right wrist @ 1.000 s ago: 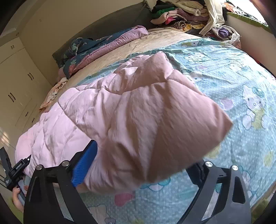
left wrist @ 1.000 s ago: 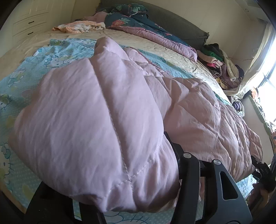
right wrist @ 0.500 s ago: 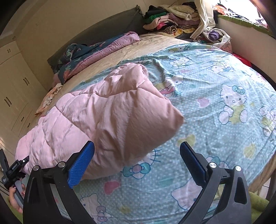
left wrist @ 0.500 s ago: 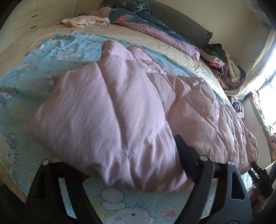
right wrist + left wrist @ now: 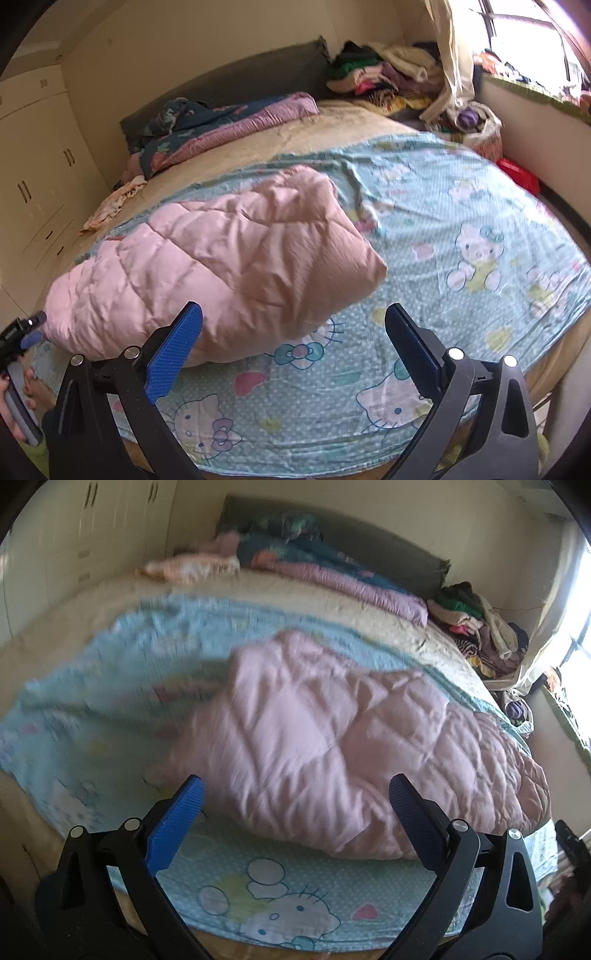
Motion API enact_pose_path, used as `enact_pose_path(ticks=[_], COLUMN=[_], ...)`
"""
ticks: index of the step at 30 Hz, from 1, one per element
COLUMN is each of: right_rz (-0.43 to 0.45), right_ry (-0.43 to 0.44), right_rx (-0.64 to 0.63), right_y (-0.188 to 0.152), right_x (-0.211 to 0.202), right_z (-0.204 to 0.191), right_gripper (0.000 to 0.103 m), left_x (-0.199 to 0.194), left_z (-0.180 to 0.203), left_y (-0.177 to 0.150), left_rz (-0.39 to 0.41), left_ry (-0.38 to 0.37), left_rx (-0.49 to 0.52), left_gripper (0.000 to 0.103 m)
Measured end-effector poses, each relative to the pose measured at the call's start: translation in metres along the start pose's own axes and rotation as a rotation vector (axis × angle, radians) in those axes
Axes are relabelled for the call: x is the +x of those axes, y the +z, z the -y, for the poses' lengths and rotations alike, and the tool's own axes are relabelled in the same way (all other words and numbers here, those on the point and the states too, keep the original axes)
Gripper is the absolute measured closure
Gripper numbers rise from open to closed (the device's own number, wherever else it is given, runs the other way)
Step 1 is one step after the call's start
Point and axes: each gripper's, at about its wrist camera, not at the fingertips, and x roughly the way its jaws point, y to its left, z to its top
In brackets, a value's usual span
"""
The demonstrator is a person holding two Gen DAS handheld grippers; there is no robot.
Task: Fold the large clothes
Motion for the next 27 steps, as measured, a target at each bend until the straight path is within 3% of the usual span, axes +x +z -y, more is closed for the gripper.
enact_pose_path(ticks=[6,15,22,27], right_rz=[0.06,0.166,0.219,0.179], right_ry=[0.017,0.043,0.075,0.068], right_rx=[-0.062,-0.181,-0.226,-0.267], right_y=[0.004,0.005,-0.005,-0.022], right_x=[-0.028,-0.074,-0.097,-0.095], right_z=[-0.022,-0.06,-0.082,-0.095], right_gripper=[0.004,0.004,0.004,0.004], left_x=[-0.035,-0.068,-0.077,-0.074], left_z=[0.015,0.041,0.067,0.082], left_y=[0.004,-0.005,-0.034,-0.06], left_rz=[0.087,0.148,0.148,0.123], left_ry=[-0.015,-0.081,-0.146,-0.162], left_rx=[0.056,0.102,0.16,0.212], left_gripper=[0.009,0.009,0.009,0.009])
